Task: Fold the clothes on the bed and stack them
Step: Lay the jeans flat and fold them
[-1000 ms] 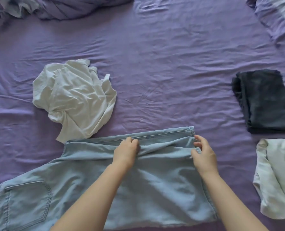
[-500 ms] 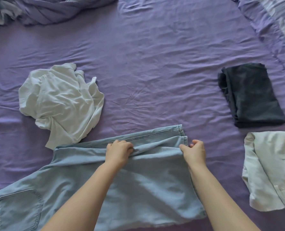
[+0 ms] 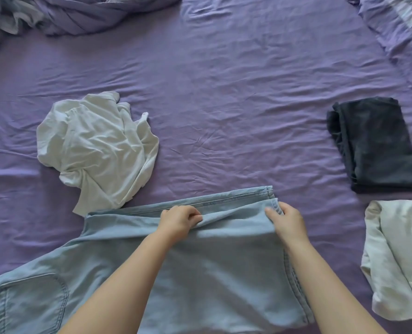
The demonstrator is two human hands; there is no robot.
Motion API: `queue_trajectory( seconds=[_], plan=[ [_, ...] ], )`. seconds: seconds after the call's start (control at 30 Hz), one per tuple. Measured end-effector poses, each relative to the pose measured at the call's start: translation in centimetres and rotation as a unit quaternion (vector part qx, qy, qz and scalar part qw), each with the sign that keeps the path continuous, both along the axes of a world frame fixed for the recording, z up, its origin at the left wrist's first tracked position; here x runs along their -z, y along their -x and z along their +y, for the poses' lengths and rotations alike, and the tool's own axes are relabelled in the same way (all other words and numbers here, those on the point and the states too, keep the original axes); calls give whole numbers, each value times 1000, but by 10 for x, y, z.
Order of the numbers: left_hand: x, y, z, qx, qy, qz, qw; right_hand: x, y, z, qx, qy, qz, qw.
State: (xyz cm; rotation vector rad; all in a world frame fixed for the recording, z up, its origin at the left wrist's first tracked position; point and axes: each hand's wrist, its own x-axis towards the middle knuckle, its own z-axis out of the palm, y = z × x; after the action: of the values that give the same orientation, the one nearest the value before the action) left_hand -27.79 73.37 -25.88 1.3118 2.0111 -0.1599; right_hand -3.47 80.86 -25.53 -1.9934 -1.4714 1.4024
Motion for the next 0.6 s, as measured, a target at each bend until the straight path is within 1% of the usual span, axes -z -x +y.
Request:
queue_trajectory(
  seconds=[0.07,0.1,0.2,0.27,0.33,0.47,0.53,0.6],
  plan=[
    [-1,4,1,-23,7,-35,999,-3,-9,1,-29,-25,44,998],
    [-2,7,2,-51,4,-76,996,-5,-13,0,-30,-24,79,996],
    [-13,16,7,-153,-3,-223,963,-11,-18,-2,-13,-7,154,988],
    [-21,21,11,-197,20,-262,944,-10,-19,-2,21,20,170,985],
    [-22,22,17,-235,34,-262,935,-6,-19,1,57,34,159,985],
    [-14,12,29,-300,6,-200,933,-3,-13,8,72,44,145,986],
    [-9,11,34,-302,-2,-163,939,-7,-7,12,75,41,146,986],
    [-5,10,37,-273,-3,-94,957,-8,-1,19,65,31,133,989]
  ],
)
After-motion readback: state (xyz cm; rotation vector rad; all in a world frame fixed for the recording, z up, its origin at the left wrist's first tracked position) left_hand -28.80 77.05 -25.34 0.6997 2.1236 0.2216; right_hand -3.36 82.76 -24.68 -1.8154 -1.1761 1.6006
